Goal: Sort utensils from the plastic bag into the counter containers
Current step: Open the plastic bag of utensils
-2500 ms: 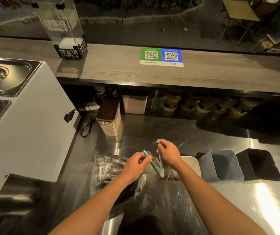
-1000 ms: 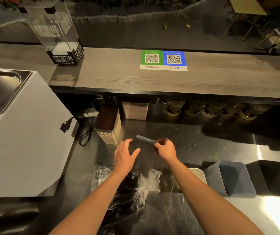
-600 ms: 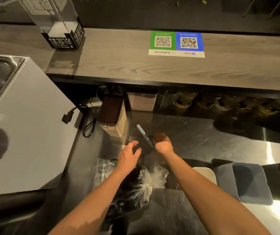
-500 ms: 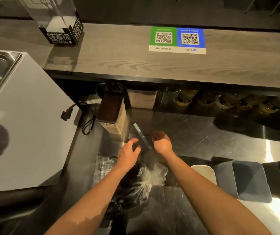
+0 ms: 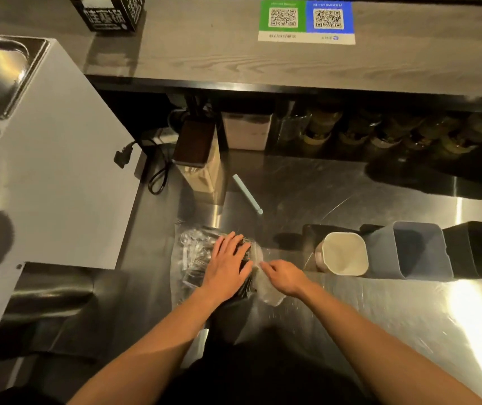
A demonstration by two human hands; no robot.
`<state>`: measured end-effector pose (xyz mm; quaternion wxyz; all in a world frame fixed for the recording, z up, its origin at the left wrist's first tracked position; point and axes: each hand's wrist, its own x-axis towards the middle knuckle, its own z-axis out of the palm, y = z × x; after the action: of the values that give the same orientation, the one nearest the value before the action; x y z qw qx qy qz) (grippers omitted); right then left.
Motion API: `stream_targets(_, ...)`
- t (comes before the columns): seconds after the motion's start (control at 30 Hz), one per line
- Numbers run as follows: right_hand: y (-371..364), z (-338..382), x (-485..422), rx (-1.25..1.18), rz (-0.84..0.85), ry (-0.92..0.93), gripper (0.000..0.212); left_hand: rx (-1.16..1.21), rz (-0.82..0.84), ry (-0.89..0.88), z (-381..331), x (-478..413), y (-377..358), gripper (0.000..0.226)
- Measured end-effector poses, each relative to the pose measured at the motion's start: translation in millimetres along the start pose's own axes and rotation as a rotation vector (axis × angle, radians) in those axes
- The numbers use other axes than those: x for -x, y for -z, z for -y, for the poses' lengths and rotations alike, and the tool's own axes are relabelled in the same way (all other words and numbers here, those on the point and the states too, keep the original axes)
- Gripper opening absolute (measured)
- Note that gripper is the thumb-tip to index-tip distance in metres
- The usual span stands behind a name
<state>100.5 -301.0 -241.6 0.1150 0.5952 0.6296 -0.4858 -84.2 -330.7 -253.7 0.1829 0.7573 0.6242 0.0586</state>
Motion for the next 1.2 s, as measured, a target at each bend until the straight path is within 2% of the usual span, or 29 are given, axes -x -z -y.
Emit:
stream_targets(0.1,-12,-1,17,-0.041,-0.051,0.043,0.055,-0.101,0.136,-0.043,3,14,4,0.070)
stream_targets(0.23,-8,-1,31,-0.145,-0.244,0.110,0.023,-0.193,0.257,-0.145,12,25,9,0.091)
stream_targets(0.33,-7,4,38,-0.201,-0.223,0.070,0.024,-0.181,0.261,-0.170,14,34,8,0.101)
stream_targets(0.43,-14,13,40,-0.089,-0.076,-0.015,0.045,-0.031,0.112,-0.152,6,47,6,0.084)
stream_targets(0.47,-20,13,39,-0.101,-0.027,-0.022,0.041,0.011,0.056,-0.156,3,52,5,0.071)
stream_targets(0.53,-29,17,44,-0.225,-0.009,-0.024,0.019,0.046,-0.030,-0.162,1,62,2,0.048)
stream_targets(0.6,-33,17,49,-0.331,-0.088,-0.028,0.017,0.029,-0.065,-0.163,2,68,-2,0.037)
stream_targets(0.7,-31,12,55,-0.486,-0.244,-0.010,0.027,0.016,-0.130,-0.176,5,73,-2,0.017)
stream_targets(0.77,-25,11,56,-0.720,-0.319,0.015,0.027,0.052,-0.209,-0.240,7,75,4,0.006)
stream_targets(0.83,-20,15,58,-0.999,-0.333,-0.035,0.011,0.062,-0.257,-0.306,5,77,10,0.008)
stream_targets(0.87,-18,14,58,-0.989,-0.294,-0.078,0.022,0.057,-0.262,-0.323,4,79,11,0.013)
stream_targets(0.93,-19,12,60,-0.680,-0.150,-0.110,0.048,0.062,-0.259,-0.320,3,83,10,0.015)
stream_targets(1.0,-20,11,61,-0.422,-0.049,-0.091,0.047,0.077,-0.244,-0.292,2,86,10,0.010)
stream_targets(1.07,-15,12,57,-0.448,-0.073,-0.095,0.029,0.113,-0.214,-0.265,0,89,13,0.009)
stream_targets(1.2,1,17,54,-0.644,-0.215,-0.048,0.028,0.184,-0.218,-0.193,-3,92,18,0.019)
